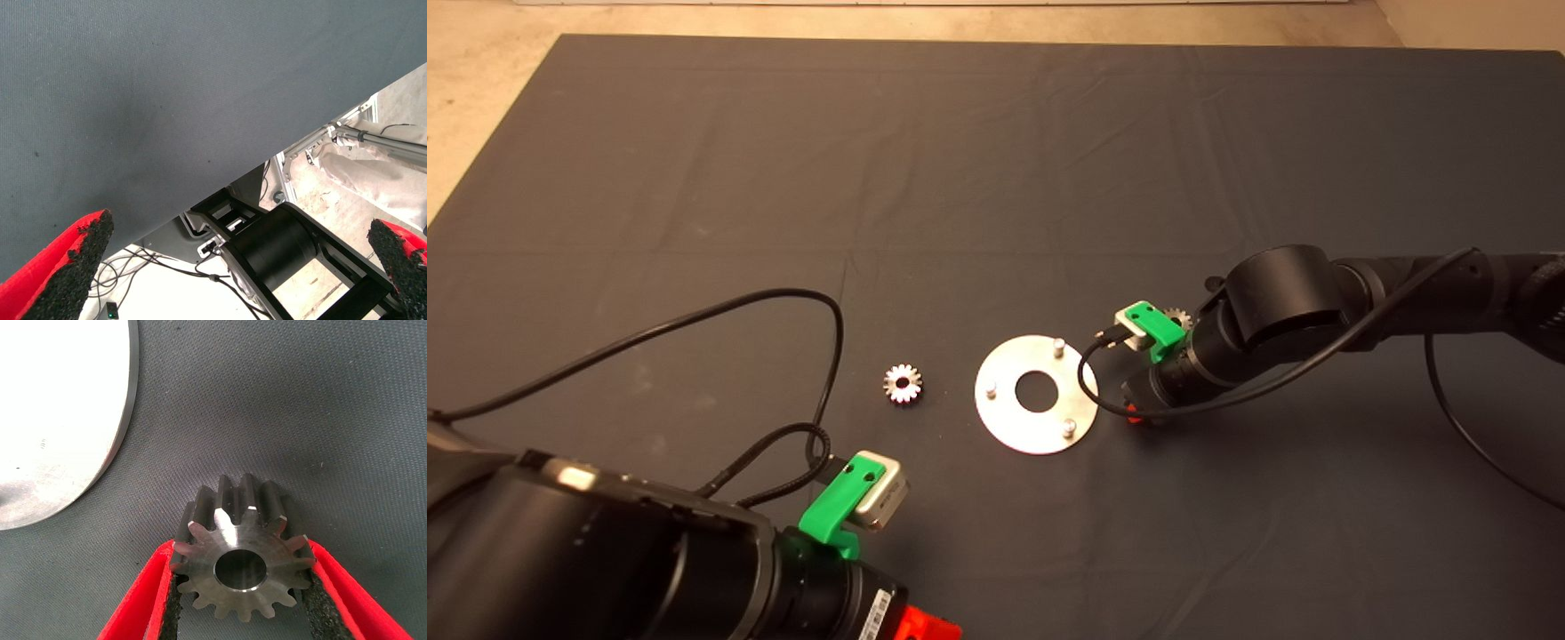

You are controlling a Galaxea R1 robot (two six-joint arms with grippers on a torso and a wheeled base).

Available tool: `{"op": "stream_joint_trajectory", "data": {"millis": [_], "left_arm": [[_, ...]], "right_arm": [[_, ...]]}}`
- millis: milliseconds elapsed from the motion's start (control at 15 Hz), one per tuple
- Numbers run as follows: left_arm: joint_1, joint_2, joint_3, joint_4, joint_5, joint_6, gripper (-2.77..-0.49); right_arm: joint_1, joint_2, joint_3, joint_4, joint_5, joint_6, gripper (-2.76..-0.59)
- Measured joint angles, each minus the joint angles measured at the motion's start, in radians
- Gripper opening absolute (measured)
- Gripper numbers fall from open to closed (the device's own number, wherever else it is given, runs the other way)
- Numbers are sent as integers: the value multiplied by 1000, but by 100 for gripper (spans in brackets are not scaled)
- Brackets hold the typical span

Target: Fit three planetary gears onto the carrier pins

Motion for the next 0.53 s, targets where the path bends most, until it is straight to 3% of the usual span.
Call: {"op": "stream_joint_trajectory", "data": {"millis": [67,533], "left_arm": [[0,0,0,0,-1,0,-50],[0,0,0,0,-5,-1,-50]], "right_arm": [[0,0,0,0,5,0,-224],[0,0,0,0,7,0,-229]]}}
